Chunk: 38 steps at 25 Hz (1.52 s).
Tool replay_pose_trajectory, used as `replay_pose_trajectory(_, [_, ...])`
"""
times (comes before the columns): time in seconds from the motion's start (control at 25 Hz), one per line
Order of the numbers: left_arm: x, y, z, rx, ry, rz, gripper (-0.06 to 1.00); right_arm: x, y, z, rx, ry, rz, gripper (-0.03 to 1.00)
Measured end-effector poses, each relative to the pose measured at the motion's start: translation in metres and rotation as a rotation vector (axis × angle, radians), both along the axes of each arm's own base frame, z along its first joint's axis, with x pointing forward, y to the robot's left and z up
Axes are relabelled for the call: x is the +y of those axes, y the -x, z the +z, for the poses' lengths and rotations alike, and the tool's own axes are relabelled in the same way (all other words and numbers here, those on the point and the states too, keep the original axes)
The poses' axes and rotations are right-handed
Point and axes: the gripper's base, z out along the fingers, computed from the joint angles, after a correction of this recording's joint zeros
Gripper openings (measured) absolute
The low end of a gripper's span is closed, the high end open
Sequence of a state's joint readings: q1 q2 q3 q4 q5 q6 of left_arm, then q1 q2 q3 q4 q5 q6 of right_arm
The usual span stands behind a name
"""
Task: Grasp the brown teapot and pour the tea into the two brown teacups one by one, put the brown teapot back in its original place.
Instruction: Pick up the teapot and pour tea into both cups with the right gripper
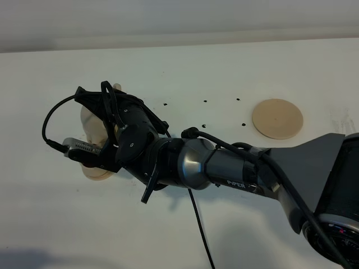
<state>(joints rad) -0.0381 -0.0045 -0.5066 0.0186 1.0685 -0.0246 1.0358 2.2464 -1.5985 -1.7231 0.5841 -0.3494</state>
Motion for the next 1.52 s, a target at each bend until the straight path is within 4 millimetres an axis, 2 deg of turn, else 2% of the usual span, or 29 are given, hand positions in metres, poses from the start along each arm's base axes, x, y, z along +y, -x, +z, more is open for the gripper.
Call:
replay_pose_trajectory(1.24, [0.0000,0.0000,0.0000,0.000,0.000,0.000,0.53,0.0002,0.0001,0.0000,-0.014,0.034,0.018,0.09])
replay_pose_trajectory(1.52, [0.0000,0.0000,0.0000,0.000,0.000,0.000,0.53,-0.0004,0.0001,-0.0007,0.012,-0.006,-0.008,0.09])
